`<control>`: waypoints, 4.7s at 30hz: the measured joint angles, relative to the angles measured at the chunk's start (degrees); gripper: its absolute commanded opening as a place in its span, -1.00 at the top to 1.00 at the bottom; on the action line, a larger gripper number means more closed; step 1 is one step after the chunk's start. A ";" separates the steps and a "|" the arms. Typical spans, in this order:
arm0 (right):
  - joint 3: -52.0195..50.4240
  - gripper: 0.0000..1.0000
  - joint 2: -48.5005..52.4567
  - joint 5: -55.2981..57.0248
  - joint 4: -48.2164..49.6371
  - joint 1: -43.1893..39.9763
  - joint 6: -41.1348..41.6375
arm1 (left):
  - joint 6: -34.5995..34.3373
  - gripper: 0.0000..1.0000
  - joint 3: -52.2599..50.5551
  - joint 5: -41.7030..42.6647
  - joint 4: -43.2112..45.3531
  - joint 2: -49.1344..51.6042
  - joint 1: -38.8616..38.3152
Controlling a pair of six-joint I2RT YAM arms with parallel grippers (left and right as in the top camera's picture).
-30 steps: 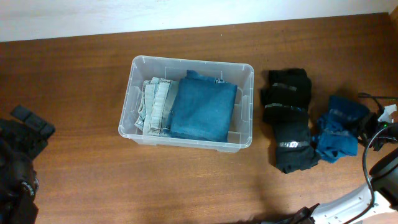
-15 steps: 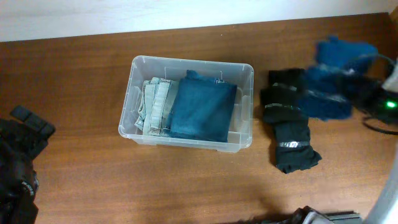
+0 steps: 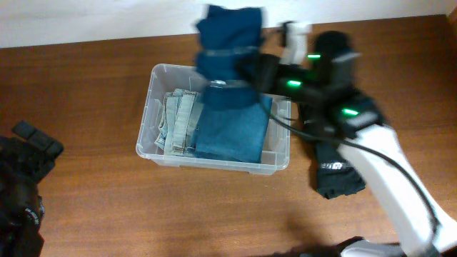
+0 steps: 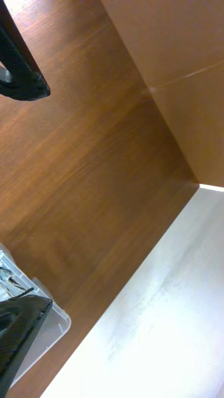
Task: Pack container
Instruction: 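Place the teal bundle into the bin's left side, right gripper, then grasp the top of the black taped bundle with the right gripper, then lower the black bundle into the bin's right side and release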
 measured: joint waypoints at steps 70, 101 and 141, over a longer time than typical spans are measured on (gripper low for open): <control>0.13 -0.97 22.27 2.69 -36.94 -51.12 -42.12 | 0.00 -0.99 0.00 0.00 0.00 0.00 0.00; 0.68 0.41 35.10 0.04 -30.53 -43.93 -37.97 | 0.00 -0.99 0.00 0.00 0.00 0.00 0.00; -0.02 0.72 0.07 -10.19 -23.76 -8.09 -18.05 | 0.00 -0.99 0.00 -0.02 0.00 0.00 0.00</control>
